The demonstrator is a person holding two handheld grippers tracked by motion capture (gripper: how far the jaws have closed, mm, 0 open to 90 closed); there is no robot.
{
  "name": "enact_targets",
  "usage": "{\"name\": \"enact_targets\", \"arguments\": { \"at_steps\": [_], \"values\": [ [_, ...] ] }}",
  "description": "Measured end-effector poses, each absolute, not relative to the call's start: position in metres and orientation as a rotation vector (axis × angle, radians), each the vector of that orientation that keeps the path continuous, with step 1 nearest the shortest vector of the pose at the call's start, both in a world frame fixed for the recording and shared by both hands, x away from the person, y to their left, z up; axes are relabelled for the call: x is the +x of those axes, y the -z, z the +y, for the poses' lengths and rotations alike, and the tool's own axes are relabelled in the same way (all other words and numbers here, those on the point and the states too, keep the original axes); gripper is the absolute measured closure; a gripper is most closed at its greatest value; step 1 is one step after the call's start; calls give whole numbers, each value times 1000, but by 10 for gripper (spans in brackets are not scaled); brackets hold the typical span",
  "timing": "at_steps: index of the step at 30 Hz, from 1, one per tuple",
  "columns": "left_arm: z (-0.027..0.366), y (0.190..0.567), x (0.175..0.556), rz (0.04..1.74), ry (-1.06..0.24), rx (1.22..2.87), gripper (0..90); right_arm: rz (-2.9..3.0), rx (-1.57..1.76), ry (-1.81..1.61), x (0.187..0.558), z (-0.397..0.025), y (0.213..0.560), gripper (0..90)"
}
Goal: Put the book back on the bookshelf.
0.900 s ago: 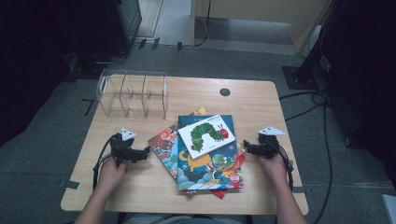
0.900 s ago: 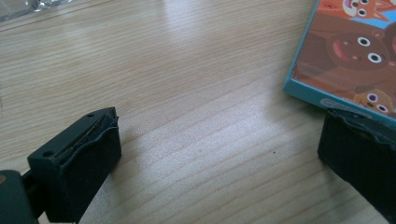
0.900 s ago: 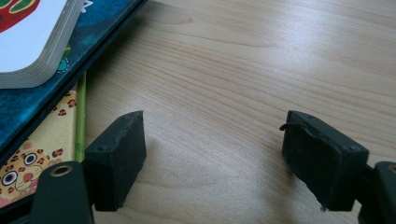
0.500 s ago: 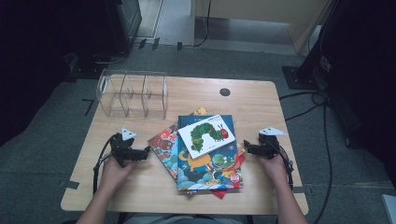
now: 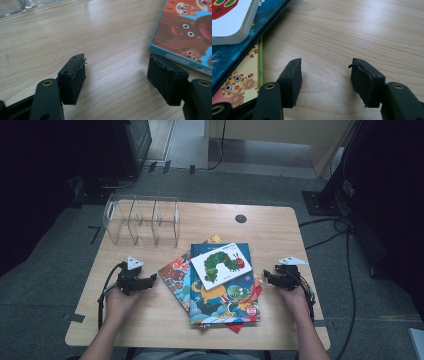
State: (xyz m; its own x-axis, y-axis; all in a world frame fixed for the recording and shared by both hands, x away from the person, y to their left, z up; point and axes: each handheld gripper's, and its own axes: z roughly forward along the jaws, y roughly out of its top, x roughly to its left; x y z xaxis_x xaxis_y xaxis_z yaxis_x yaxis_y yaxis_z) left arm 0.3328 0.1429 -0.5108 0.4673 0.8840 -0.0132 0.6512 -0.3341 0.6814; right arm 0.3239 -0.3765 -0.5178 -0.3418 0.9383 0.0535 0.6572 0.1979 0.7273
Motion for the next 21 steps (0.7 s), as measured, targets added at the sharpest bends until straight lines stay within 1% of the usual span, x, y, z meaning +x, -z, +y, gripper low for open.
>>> {"name": "enact_targets", "arguments": {
  "at_steps": [1, 2, 4, 7, 8, 10, 12, 16, 17, 18, 20, 21],
  "values": [
    [143, 510, 334, 1272, -466, 2095, 321, 2076, 1489, -944, 324, -377, 518, 438],
    [143, 508, 335, 1268, -441, 2109, 336, 2077, 1486, -964, 323, -377, 515, 479],
    [143, 507, 335, 1258, -432, 2124, 353, 2071, 1487, -972, 322, -377, 513, 486],
    [141, 500, 335, 1225, -420, 2127, 379, 2068, 1480, -1012, 318, -377, 506, 568],
    [141, 500, 335, 1225, -420, 2127, 398, 2068, 1480, -1012, 318, -377, 506, 568],
    [141, 496, 337, 1210, -356, 2127, 402, 2069, 1477, -1050, 316, -376, 501, 609],
    [140, 494, 340, 1199, -310, 2138, 404, 2070, 1478, -1051, 315, -375, 501, 620],
    [139, 489, 342, 1175, -291, 2128, 417, 2095, 1480, -1053, 314, -370, 499, 679],
    [138, 487, 343, 1168, -290, 2128, 411, 2099, 1488, -1052, 313, -368, 498, 709],
    [137, 485, 343, 1157, -286, 2130, 411, 2099, 1488, -1052, 313, -368, 498, 709],
    [133, 482, 343, 1133, -281, 2125, 404, 2105, 1501, -1057, 312, -367, 497, 765],
    [130, 480, 343, 1117, -280, 2128, 399, 2108, 1504, -1057, 312, -366, 496, 779]
  ]
}}
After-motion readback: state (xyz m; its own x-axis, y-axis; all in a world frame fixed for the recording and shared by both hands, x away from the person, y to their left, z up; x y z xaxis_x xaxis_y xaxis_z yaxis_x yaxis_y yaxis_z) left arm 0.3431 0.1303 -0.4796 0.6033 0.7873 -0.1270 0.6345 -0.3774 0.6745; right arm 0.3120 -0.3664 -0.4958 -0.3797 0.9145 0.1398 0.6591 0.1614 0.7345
